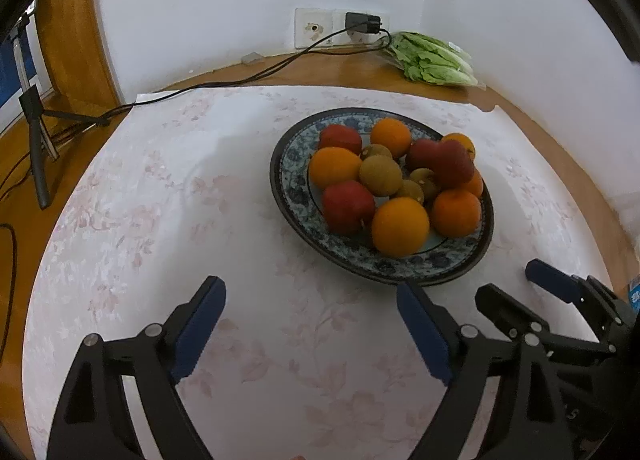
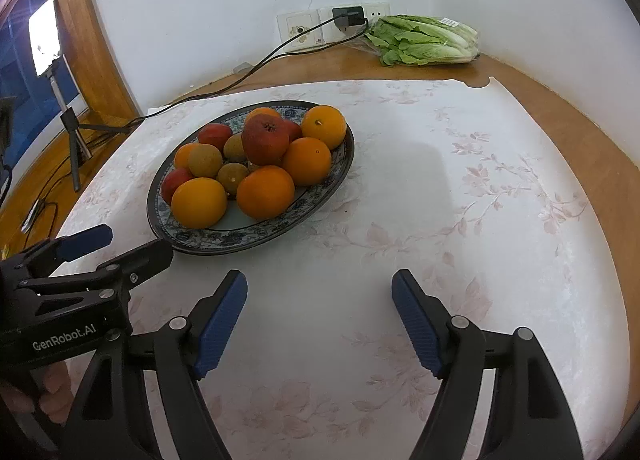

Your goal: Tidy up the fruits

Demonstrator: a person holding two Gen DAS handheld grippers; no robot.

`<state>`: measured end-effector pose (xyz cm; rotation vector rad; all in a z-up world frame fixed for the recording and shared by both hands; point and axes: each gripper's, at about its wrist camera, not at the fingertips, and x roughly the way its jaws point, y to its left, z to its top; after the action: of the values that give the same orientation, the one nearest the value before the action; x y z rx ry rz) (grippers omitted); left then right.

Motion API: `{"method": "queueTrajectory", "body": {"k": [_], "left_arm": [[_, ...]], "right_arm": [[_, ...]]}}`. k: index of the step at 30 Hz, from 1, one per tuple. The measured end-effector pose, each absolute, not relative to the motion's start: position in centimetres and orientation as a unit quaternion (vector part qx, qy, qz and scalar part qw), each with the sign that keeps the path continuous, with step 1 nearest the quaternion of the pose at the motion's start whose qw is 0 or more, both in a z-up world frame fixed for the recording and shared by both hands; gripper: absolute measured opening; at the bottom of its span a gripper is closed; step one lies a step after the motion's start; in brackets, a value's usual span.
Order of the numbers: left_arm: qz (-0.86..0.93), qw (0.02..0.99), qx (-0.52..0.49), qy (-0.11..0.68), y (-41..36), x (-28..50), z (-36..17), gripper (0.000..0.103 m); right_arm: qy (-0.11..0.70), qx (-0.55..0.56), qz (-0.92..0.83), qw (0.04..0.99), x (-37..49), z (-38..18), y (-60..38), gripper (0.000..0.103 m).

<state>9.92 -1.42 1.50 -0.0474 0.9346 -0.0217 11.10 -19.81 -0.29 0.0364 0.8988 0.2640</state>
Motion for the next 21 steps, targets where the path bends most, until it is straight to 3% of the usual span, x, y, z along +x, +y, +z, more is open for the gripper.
{"method": "queueTrajectory", "body": {"k": [21], "left_arm": [[-0.008,0.885,-0.021,0.464,-1.38,10.00,0.64,0.087]], "right_arm": [[0.436,-0.002,0.121,0.892,11.19,-0.38,-19.11,0.079]]}}
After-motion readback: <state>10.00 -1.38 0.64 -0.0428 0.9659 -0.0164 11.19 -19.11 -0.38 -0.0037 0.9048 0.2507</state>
